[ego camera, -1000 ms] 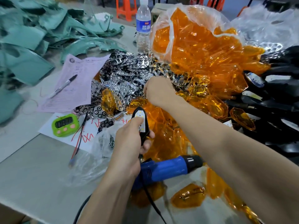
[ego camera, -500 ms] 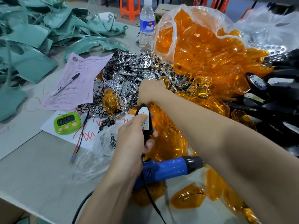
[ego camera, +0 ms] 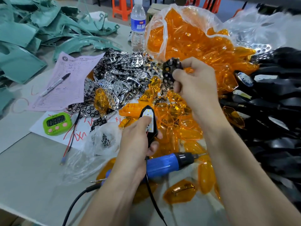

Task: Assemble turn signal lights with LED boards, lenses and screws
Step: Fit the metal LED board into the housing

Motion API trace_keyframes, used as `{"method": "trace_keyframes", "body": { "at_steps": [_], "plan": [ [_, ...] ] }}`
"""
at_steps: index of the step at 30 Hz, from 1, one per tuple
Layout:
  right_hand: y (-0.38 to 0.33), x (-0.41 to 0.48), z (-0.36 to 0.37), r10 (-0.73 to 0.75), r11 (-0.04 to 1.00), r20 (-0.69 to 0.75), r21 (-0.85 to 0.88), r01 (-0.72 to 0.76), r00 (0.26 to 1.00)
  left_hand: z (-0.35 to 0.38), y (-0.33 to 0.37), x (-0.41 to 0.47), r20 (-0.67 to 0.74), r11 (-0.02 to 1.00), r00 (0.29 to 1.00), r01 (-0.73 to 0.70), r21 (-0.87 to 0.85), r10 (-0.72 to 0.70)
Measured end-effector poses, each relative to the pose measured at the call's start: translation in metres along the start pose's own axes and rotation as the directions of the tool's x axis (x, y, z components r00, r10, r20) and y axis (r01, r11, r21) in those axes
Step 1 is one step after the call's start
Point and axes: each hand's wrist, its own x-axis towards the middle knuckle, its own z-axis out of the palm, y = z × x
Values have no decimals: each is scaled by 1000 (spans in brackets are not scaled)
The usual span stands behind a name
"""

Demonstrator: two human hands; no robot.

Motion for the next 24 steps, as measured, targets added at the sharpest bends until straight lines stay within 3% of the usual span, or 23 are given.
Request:
{"method": "trace_keyframes", "body": {
  "at_steps": [3, 7, 11, 19, 24],
  "plan": [
    [-9, -67, -35, 13, 983, 26, 180, -17, 1000, 12, -4, -6, 8, 1000, 1000, 14, 9, -15],
    [-7, -129, -49, 164, 847, 128, 490, -206, 978, 28, -11, -17, 8, 998, 1000, 8, 62, -9],
    [1, -151, -44, 212, 876, 34, 437, -205, 977, 43, -19, -28, -6, 999, 1000, 4, 52, -4],
    [4, -157, -48, 382, 688, 17, 662, -297, 924, 53, -24, -43, 24, 995, 998, -64, 71, 63],
    [8, -155, -62, 396, 694, 3, 654, -301, 918, 53, -25, -48, 44, 996, 996, -81, 49, 79]
  ]
}}
